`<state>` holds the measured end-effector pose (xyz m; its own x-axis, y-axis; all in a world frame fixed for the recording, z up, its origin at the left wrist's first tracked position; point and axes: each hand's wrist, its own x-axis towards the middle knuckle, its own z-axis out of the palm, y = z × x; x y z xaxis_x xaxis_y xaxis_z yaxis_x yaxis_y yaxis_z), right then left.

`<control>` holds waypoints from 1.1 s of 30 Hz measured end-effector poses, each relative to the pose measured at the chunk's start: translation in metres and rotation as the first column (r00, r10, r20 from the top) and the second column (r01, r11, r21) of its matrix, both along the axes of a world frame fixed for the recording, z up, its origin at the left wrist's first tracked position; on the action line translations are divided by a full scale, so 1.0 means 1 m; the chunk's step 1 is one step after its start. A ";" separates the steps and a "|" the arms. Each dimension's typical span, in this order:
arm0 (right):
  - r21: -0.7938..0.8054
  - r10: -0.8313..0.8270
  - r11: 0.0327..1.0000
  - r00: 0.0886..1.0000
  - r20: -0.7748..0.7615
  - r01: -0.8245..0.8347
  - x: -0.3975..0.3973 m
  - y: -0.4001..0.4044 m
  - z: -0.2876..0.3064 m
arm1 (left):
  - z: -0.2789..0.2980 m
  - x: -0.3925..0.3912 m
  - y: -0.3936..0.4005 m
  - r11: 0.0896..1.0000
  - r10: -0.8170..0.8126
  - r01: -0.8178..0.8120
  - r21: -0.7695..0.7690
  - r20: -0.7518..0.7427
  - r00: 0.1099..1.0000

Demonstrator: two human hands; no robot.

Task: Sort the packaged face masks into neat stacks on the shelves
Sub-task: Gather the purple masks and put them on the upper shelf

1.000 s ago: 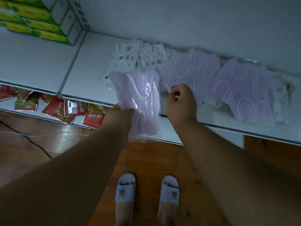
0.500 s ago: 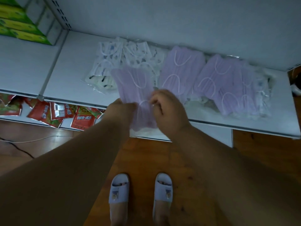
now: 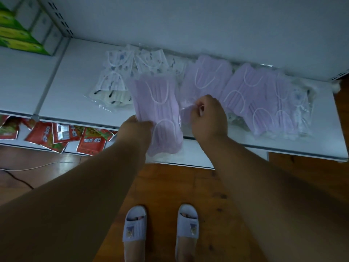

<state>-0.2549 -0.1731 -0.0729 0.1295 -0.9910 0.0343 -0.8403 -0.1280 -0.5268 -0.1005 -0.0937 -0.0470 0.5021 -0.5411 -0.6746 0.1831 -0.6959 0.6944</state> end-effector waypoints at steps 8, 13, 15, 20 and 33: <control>0.102 0.040 0.991 0.932 0.361 -0.082 0.014 0.047 0.015 | 0.003 -0.003 -0.013 0.989 0.147 -0.147 0.029 0.004 0.989; 0.182 -0.219 0.971 0.880 0.421 0.154 0.012 0.027 0.024 | 0.015 0.005 -0.008 0.985 0.082 -0.109 0.135 0.191 0.978; 0.111 0.073 0.986 0.916 0.394 -0.127 0.016 0.032 0.024 | 0.014 0.005 -0.008 0.976 0.193 -0.191 0.107 -0.007 0.981; 0.054 0.563 0.810 0.801 0.201 -0.583 0.018 0.044 0.009 | 0.002 0.002 -0.013 0.988 0.154 -0.151 0.034 -0.180 0.971; 0.025 0.212 0.976 0.908 -0.362 -0.218 -0.003 -0.015 -0.004 | -0.001 0.001 -0.002 0.995 -0.037 0.035 0.089 0.015 0.999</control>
<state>-0.2578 -0.1882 -0.0772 0.3461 -0.9373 -0.0399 -0.9236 -0.3329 -0.1902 -0.0999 -0.0954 -0.0477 0.4950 -0.4973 -0.7125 0.1456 -0.7609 0.6323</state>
